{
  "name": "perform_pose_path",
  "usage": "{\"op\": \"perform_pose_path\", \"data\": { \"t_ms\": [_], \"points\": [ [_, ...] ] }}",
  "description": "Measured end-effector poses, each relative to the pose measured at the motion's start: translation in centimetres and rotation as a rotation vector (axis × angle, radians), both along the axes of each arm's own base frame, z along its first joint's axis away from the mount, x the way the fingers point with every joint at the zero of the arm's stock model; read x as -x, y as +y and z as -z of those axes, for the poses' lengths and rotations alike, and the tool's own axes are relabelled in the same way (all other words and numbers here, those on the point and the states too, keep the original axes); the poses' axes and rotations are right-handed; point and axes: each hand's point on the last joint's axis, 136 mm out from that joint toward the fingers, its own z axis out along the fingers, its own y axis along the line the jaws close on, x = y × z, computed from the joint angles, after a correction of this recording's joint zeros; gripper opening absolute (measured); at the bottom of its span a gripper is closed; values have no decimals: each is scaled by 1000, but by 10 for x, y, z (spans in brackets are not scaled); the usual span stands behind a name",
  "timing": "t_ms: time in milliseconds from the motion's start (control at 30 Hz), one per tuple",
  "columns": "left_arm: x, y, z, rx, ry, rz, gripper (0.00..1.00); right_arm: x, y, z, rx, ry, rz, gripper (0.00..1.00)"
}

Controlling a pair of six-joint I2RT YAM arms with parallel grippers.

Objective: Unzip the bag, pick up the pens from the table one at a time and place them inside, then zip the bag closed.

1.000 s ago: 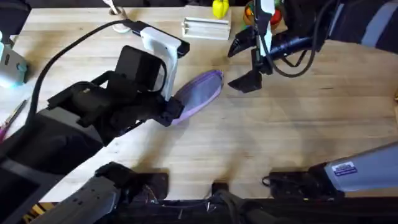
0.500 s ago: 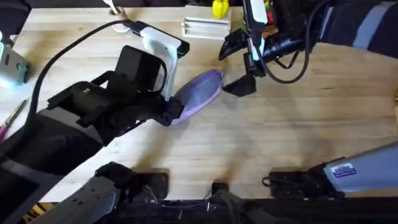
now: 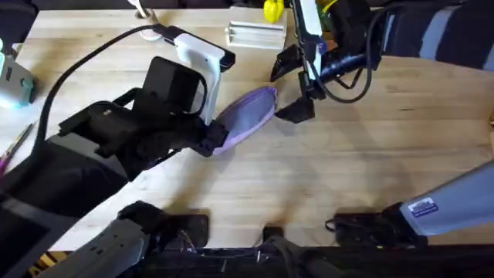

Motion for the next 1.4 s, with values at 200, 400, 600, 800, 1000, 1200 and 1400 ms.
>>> {"op": "perform_pose_path", "data": {
  "t_ms": [200,400,600,800,1000,1200,1400],
  "points": [
    [0,0,0,0,0,0,42,-2,0,-1,-2,-14,-5,499],
    [0,0,0,0,0,0,42,-2,1,-1,-3,-18,-5,223],
    [0,0,0,-1,0,0,42,-6,2,-2,-8,-40,-6,151],
    [0,0,0,-3,-2,-2,42,-7,2,-3,-17,-44,-8,33],
    [0,1,0,-4,-2,-2,42,-7,4,-8,-38,-50,-12,31],
    [-1,1,0,-5,-3,-3,42,-3,6,-47,-83,-110,0,31],
    [-1,1,0,-5,-3,-3,42,8,20,-63,-116,-129,-36,31]
  ]
}}
